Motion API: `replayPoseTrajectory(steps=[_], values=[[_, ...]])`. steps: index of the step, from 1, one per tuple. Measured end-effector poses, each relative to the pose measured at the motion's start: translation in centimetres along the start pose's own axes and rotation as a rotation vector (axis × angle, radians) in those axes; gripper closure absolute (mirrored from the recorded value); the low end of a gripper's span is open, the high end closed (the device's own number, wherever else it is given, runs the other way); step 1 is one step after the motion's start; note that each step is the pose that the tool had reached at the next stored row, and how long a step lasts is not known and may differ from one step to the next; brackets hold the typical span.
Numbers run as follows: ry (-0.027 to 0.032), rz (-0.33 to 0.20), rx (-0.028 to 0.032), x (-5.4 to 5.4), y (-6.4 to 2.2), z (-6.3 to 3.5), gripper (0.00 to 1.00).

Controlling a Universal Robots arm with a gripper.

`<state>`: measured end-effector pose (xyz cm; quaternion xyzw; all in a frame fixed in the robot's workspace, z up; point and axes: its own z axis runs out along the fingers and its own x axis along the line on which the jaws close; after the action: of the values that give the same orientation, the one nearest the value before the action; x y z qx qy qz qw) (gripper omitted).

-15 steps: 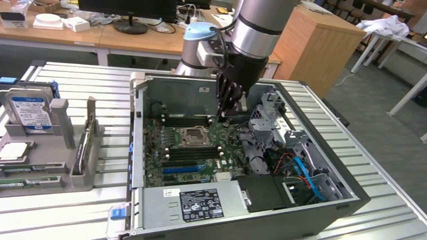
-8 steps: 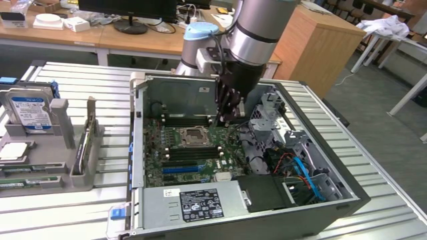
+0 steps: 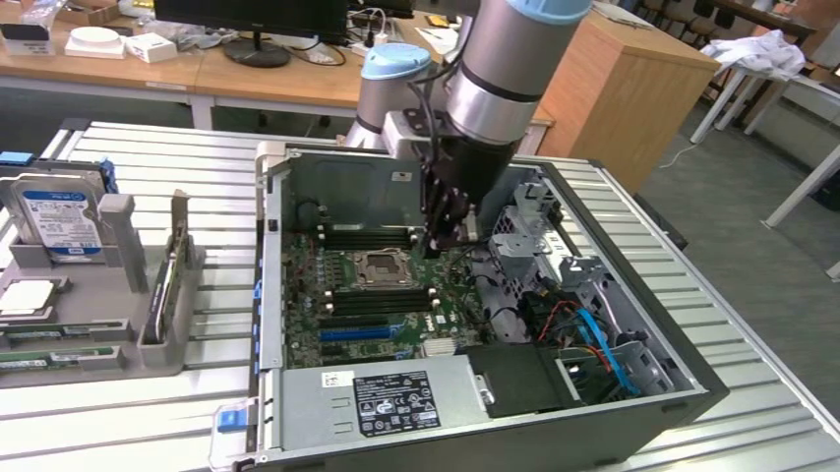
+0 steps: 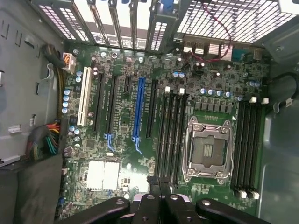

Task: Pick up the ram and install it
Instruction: 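Press down the ram until it locks into place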

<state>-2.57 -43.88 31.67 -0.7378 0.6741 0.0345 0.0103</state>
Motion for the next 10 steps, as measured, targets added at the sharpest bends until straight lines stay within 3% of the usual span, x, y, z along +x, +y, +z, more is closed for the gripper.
replayPoseTrajectory(steps=[10], values=[[0.0000,0.000,0.0000,0.2,-0.05,1.80,0.90]])
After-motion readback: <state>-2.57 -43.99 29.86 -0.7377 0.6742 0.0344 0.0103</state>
